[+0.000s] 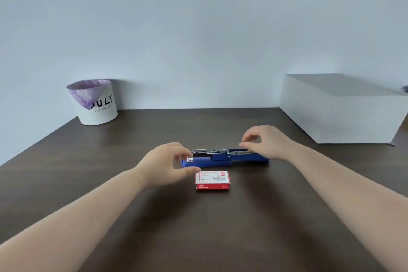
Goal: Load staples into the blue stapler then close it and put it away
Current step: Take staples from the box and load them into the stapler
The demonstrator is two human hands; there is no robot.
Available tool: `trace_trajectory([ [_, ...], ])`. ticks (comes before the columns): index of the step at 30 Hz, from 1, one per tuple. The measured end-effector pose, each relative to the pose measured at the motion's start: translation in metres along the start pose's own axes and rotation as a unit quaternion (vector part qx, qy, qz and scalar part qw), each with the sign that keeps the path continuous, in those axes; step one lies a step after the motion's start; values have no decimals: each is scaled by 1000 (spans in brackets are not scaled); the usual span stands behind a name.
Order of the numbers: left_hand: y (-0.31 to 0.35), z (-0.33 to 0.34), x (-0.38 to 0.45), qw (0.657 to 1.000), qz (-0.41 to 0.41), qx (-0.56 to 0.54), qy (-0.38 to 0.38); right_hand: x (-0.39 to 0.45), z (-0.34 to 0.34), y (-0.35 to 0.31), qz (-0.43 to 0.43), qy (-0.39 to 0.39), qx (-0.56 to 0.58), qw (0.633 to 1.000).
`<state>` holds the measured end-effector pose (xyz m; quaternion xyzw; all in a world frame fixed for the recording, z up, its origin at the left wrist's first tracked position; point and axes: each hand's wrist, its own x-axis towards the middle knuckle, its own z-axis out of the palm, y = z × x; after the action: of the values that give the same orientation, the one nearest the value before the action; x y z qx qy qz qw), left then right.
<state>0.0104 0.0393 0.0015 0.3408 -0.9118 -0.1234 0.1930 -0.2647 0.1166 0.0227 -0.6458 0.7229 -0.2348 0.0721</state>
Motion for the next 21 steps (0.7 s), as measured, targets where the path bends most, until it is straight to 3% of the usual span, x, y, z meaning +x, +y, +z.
trace_trajectory([
  [3,19,6,-3,994,19,42,-102,-6,4,-24,-4,-29,6,1000],
  [6,31,20,-4,986,19,81,-142,-16,10,-40,0,-85,-2,996],
  [10,34,33,-5,996,7,14,-92,-32,29,-48,73,-138,142,978],
  [14,32,34,-9,999,11,-29,-29,-42,37,-51,145,-154,318,924],
  [21,31,27,-15,997,-1,-80,17,-49,44,-54,126,-168,454,866],
])
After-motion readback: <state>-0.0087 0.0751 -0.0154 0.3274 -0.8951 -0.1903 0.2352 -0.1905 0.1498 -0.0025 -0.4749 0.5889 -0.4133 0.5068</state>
